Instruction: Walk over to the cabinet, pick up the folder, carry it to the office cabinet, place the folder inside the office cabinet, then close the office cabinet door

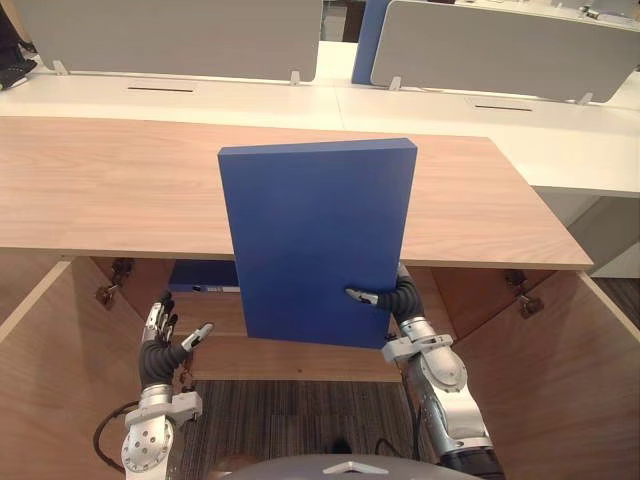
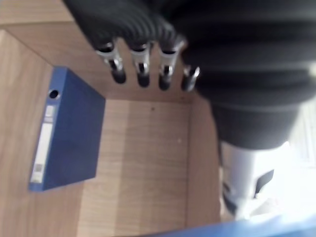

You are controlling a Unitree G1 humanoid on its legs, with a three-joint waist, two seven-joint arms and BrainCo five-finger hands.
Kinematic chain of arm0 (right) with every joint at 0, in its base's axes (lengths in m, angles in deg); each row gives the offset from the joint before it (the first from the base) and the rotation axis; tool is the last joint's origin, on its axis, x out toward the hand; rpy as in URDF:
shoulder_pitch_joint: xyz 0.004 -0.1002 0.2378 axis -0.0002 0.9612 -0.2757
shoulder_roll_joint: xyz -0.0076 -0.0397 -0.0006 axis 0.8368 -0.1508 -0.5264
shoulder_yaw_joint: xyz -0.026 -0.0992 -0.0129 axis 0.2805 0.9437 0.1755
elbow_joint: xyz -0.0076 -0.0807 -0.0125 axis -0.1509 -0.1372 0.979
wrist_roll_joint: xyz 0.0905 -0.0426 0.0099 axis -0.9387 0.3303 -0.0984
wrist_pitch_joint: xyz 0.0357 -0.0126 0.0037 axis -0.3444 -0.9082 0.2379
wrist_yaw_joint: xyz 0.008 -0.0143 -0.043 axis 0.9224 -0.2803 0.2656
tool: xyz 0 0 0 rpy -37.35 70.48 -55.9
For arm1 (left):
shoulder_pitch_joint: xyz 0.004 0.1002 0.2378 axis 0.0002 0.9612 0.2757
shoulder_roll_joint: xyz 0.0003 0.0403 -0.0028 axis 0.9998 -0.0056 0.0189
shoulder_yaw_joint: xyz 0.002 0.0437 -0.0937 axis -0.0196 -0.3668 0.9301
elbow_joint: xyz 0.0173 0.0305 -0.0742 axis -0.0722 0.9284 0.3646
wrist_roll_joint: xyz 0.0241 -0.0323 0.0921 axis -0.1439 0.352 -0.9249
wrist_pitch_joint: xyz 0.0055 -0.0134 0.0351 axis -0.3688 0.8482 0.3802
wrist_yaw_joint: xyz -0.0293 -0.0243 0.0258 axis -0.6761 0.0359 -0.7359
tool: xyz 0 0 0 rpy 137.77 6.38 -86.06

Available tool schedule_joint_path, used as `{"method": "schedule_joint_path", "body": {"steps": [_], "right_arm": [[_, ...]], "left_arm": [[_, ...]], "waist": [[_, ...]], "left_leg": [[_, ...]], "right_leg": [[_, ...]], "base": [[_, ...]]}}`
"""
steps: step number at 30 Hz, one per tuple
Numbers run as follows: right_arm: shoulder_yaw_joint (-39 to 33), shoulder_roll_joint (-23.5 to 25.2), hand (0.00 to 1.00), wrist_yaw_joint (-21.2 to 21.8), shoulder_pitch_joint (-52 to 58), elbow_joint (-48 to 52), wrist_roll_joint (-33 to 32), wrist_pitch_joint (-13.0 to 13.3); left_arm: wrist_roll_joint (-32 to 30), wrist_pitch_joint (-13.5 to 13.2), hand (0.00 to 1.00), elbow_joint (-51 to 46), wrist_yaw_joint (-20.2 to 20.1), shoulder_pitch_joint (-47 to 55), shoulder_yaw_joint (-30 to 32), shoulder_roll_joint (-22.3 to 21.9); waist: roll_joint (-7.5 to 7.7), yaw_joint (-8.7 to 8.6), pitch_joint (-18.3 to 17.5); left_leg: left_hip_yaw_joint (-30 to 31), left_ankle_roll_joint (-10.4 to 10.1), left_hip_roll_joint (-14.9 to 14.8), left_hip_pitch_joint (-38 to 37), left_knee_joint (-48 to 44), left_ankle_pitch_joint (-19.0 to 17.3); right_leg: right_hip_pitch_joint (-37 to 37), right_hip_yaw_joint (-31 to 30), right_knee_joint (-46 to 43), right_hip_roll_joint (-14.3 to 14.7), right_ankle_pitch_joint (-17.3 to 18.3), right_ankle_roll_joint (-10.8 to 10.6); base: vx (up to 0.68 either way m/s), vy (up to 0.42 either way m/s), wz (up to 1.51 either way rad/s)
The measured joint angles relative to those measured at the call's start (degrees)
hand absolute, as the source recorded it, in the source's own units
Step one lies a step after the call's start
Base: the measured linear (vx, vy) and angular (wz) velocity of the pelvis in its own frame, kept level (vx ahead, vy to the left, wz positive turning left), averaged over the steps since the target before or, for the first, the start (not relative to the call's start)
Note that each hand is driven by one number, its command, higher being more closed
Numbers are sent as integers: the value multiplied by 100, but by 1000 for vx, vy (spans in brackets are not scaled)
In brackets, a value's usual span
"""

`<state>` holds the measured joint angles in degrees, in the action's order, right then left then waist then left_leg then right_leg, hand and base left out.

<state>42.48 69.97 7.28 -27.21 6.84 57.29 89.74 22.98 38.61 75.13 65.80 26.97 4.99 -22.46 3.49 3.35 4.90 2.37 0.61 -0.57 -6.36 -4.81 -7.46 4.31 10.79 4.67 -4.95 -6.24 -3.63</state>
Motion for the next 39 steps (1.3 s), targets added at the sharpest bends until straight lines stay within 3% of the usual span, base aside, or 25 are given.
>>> {"method": "schedule_joint_path", "body": {"steps": [16,24,31,36,39], "right_arm": [[38,-20,100,12,-1,6,-70,1],[859,-462,100,43,-62,122,-191,43],[1142,-866,100,-19,-63,119,726,283],[1499,-1427,100,-455,-350,62,1562,467],[1826,-1839,100,-640,-1186,-202,2014,623]], "left_arm": [[-651,240,0,2269,14,-493,-153,123],[-1009,263,0,3875,58,-952,-554,556],[-1239,288,0,4609,294,-998,-704,836],[-1413,315,0,4785,475,-1109,-934,1005],[-1439,314,0,4855,589,-1667,-1048,1040]], "waist": [[-76,-16,53],[-99,-53,68],[-189,-59,187],[-194,-57,367],[-271,-55,900]], "left_leg": [[54,-24,-27,34,0,23],[14,-61,-66,-7,90,40],[-60,-68,-94,-78,188,45],[-89,-74,-95,151,18,39],[-98,-207,-98,956,-944,-153]], "right_leg": [[-12,62,3,23,6,29],[-35,27,39,66,-7,40],[-44,-18,40,95,-4,39],[-226,-66,-14,91,-17,57],[-1075,-86,-965,22,220,116]], "base": [[-6,0,2],[-6,5,-3],[-5,8,-5],[-25,8,-3],[-169,12,-3]]}}
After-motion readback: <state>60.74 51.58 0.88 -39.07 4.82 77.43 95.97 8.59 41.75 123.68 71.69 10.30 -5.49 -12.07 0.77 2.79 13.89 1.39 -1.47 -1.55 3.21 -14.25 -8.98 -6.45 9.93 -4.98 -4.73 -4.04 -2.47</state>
